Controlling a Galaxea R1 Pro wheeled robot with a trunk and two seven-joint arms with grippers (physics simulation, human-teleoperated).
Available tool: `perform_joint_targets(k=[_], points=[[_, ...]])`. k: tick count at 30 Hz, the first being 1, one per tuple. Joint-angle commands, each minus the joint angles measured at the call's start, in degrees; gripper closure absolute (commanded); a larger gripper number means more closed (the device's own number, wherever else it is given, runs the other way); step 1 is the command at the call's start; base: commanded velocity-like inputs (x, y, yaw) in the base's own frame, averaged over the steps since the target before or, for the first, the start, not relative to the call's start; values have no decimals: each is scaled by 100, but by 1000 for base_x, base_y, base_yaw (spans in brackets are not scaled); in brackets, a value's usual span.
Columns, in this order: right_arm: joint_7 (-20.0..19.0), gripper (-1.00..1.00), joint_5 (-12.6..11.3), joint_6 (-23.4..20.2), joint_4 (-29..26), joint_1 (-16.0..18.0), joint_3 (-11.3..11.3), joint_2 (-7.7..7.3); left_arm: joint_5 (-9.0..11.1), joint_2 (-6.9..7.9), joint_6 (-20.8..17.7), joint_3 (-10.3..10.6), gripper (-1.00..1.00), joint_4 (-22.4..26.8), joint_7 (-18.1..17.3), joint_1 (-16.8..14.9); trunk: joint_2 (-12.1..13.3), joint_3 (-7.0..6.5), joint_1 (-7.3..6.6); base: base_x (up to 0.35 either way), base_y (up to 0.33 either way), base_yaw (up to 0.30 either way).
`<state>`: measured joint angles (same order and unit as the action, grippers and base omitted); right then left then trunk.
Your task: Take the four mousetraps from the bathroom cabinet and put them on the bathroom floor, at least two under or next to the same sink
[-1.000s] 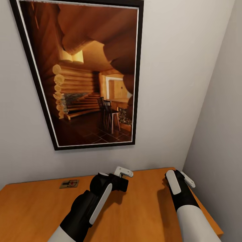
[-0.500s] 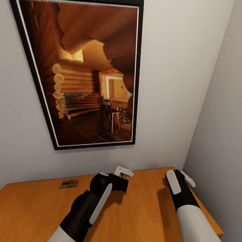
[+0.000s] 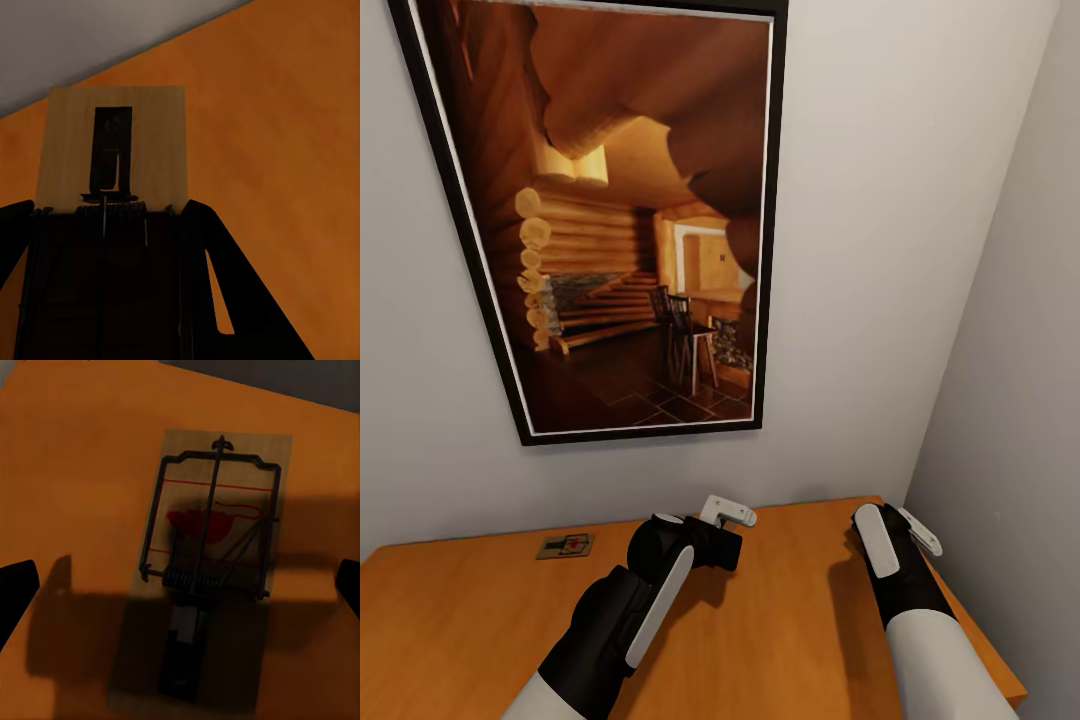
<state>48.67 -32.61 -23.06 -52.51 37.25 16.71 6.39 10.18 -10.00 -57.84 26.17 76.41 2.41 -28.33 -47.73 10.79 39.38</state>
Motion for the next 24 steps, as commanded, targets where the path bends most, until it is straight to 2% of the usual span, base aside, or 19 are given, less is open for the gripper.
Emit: perform_joint_targets(k=[1,14,15,24], points=[[29,-100,-26,-50,76,2,16,2,19,0,-25,2,100,6,23,-6,-5,10,2,0,0,0],[72,-100,-26,-50,76,2,16,2,19,0,-25,2,100,6,23,-5,-5,10,2,0,0,0],[76,100,-26,-50,77,2,16,2,19,0,-25,2,100,6,23,-5,-5,10,2,0,0,0],[84,100,-18,-50,75,2,16,4,19,0,-25,2,100,6,23,-6,-5,10,2,0,0,0]])
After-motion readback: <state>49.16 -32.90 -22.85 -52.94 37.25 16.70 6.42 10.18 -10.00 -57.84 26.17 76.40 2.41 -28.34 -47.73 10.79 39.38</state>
